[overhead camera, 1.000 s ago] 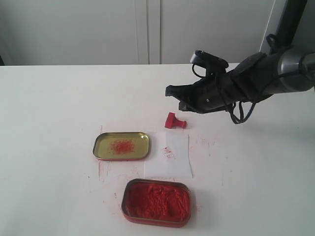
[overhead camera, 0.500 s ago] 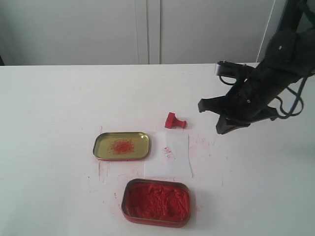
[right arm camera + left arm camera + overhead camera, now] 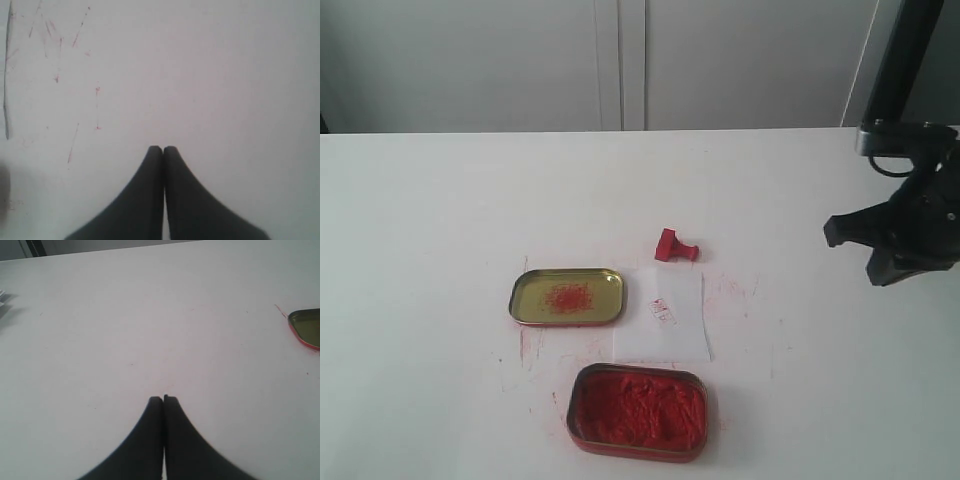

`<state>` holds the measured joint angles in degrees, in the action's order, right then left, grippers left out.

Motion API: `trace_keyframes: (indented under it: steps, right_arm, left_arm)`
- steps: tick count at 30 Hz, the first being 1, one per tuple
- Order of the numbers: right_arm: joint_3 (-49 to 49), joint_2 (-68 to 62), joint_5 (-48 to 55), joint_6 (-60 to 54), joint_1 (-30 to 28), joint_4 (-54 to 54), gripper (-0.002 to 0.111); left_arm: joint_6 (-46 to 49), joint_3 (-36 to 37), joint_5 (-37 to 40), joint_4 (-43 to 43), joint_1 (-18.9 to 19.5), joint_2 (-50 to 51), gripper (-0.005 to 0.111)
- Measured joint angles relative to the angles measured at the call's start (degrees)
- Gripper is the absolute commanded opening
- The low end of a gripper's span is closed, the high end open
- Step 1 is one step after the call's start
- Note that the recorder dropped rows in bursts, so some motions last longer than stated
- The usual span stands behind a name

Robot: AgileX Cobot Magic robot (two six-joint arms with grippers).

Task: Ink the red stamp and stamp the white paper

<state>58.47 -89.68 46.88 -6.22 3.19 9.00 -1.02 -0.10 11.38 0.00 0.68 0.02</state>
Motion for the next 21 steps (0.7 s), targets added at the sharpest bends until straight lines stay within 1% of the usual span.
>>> trace_keyframes:
  steps: [4, 9, 14, 21]
  right_arm:
    - [-3.8, 5.9, -1.1, 0.0, -0.8, -1.0, 0.0]
    - [-9.9, 17.7, -4.7, 0.0, -0.8, -1.0, 0.0]
    - [-16.2, 30.1, -7.0, 0.0, -0.8, -3.5, 0.0]
    - [-20.9, 43.1, -7.6, 0.0, -0.8, -4.7, 0.0]
  left_arm:
    - [0.0, 0.0, 0.0, 0.0, 0.0, 0.0, 0.0]
    - [0.0, 0.0, 0.0, 0.0, 0.0, 0.0, 0.0]
    - [0.0, 0.0, 0.0, 0.0, 0.0, 0.0, 0.0]
    - [0.0, 0.0, 0.0, 0.0, 0.0, 0.0, 0.0]
